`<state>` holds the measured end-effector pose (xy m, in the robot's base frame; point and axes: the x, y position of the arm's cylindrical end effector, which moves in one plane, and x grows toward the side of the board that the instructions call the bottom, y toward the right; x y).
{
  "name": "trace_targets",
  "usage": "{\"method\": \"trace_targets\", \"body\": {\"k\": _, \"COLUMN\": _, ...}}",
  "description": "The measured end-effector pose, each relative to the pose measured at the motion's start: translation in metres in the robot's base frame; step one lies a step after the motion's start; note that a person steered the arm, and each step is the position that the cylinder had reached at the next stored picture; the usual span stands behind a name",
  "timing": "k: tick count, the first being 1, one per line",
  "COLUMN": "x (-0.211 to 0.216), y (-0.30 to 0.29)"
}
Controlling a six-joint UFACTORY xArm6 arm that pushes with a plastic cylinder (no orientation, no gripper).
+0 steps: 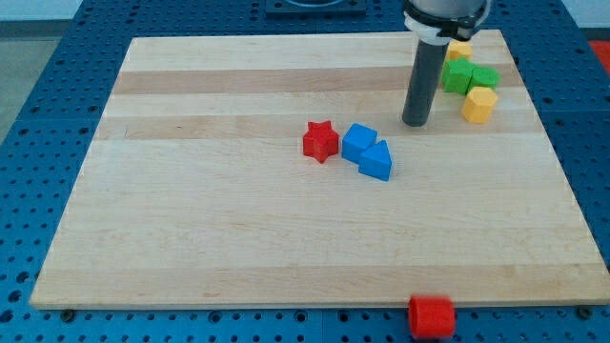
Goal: Move blue triangle diagonally to the yellow hexagon
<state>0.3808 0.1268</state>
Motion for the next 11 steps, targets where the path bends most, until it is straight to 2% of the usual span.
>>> {"method": "trace_targets", "body": {"k": 2, "x": -0.012, "y": -0.074}}
{"method": "trace_targets", "body": {"k": 6, "x": 0.015, "y": -0.119}}
{"method": "trace_targets", "body": {"k": 7, "x": -0.022, "y": -0.134}}
{"method": "trace_targets", "body": {"k": 8, "x": -0.031, "y": -0.163}}
{"method": "trace_targets", "body": {"k": 9, "x": -0.008, "y": -0.201}}
{"method": "trace_targets", "body": {"k": 10, "x": 0.049, "y": -0.212}}
{"method": "trace_targets", "body": {"k": 11, "x": 0.072, "y": -0.198}}
